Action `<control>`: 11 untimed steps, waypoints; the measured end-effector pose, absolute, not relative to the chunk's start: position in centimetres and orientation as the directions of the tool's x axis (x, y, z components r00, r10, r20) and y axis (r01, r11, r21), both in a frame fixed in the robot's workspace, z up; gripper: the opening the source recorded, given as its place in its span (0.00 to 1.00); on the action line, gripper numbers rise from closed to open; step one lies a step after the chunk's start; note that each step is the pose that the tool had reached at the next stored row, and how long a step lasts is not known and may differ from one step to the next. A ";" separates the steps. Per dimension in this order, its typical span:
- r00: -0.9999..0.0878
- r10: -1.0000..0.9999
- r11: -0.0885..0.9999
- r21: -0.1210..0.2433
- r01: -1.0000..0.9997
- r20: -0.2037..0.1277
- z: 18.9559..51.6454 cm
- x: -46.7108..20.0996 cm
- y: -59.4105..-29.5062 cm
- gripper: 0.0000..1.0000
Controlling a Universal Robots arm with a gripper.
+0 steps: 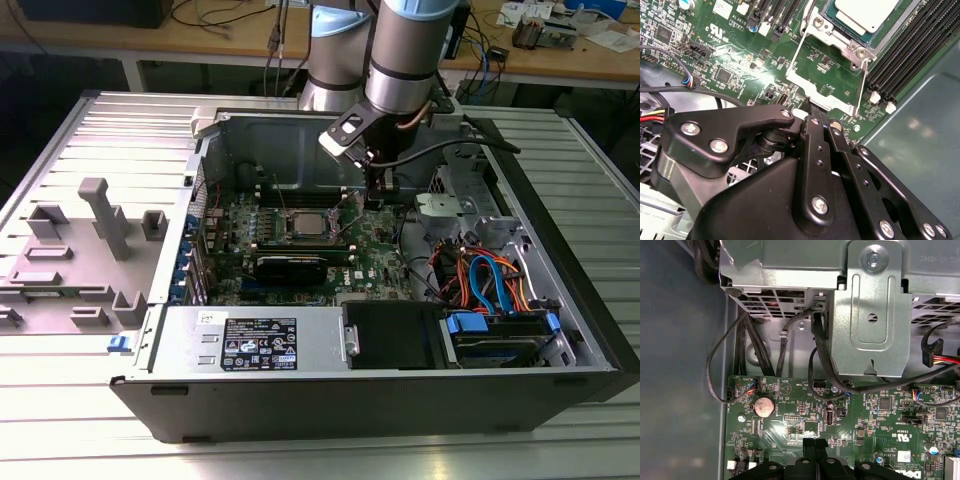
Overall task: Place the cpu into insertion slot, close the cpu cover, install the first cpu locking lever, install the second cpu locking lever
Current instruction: 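Close the cpu cover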
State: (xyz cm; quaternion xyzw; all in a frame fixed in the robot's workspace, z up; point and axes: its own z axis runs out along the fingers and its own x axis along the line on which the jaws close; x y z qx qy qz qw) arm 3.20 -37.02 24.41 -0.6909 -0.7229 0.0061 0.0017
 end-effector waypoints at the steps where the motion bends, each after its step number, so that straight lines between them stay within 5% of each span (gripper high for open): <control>1: -0.045 0.999 0.045 -0.011 0.999 -0.006 24.4 3.0 -37.0 0.11; 11: -0.045 0.999 0.045 -0.011 0.999 -0.006 24.4 3.0 -37.0 0.11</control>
